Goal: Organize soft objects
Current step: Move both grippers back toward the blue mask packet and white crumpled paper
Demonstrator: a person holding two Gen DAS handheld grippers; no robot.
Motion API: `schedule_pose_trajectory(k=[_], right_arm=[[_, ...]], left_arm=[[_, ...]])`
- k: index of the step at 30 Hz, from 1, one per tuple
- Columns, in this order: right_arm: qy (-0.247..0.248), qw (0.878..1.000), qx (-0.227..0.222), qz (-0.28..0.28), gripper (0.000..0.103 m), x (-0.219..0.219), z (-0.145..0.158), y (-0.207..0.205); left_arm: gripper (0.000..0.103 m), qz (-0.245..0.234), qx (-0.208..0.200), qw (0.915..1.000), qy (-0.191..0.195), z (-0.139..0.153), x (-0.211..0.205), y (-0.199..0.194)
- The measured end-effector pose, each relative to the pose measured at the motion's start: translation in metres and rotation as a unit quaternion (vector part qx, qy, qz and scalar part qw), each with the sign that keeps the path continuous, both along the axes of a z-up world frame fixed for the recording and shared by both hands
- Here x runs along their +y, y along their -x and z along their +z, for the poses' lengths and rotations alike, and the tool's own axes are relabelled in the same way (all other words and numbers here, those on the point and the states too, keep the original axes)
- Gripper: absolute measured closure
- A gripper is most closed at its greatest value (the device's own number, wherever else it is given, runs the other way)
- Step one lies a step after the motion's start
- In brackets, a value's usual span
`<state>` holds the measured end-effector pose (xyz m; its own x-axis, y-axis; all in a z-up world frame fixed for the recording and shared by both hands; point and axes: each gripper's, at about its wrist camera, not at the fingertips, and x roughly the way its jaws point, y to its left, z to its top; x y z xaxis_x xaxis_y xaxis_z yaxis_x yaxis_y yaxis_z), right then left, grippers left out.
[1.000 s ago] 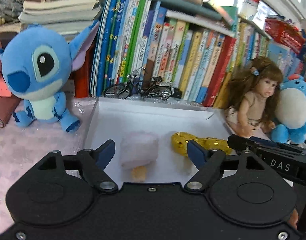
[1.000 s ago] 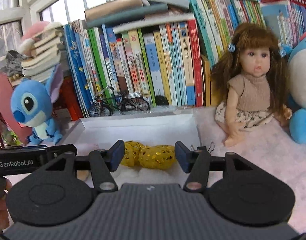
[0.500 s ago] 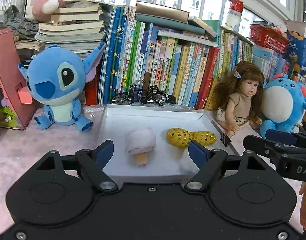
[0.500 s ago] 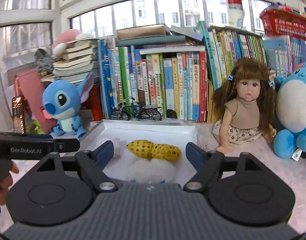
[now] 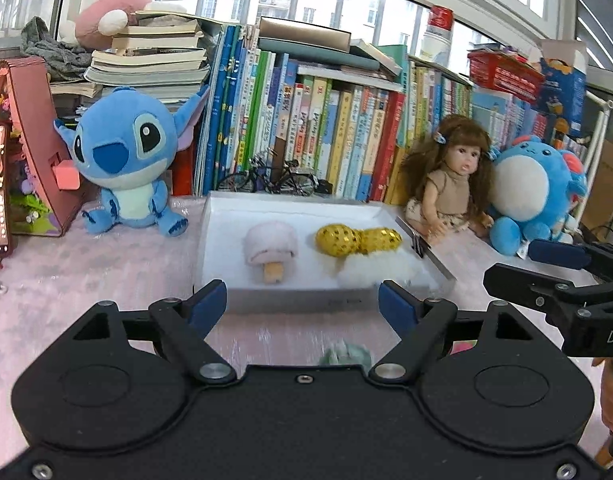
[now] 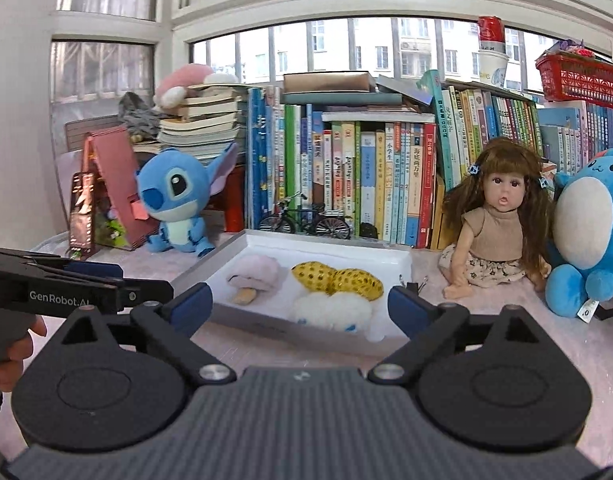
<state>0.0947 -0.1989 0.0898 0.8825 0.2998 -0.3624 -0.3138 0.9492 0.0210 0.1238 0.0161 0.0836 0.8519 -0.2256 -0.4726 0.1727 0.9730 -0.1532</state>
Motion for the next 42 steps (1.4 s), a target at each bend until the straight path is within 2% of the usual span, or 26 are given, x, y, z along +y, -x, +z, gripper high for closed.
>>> schedule_pose_trajectory(k=[12, 21, 31, 36, 42], right_arm=[[0.016, 1.0, -0.009, 0.024, 0.0, 0.005, -0.021, 0.049], [0.028, 0.999, -0.015, 0.025, 0.0, 0.009, -0.039, 0.073], [0.007, 1.0, -0.003, 0.018, 0.0, 0.007, -0.059, 0.094], [0.017, 1.0, -0.008, 0.018, 0.0, 0.011, -0.069, 0.107], [0.038, 0.999, -0.006, 0.018, 0.0, 0.018, -0.08, 0.119]], left_arm=[[0.019, -0.001, -0.015, 0.9999, -0.004, -0.028, 0.012, 0.055], [0.019, 0.022, -0.022, 0.9995, -0.011, -0.048, 0.023, 0.074], [0.019, 0.044, -0.026, 0.9984, -0.023, -0.068, 0.039, 0.093], [0.019, 0.059, -0.031, 0.9973, -0.031, -0.075, 0.047, 0.102], [0.02, 0.086, -0.019, 0.9958, -0.026, -0.084, 0.061, 0.105]])
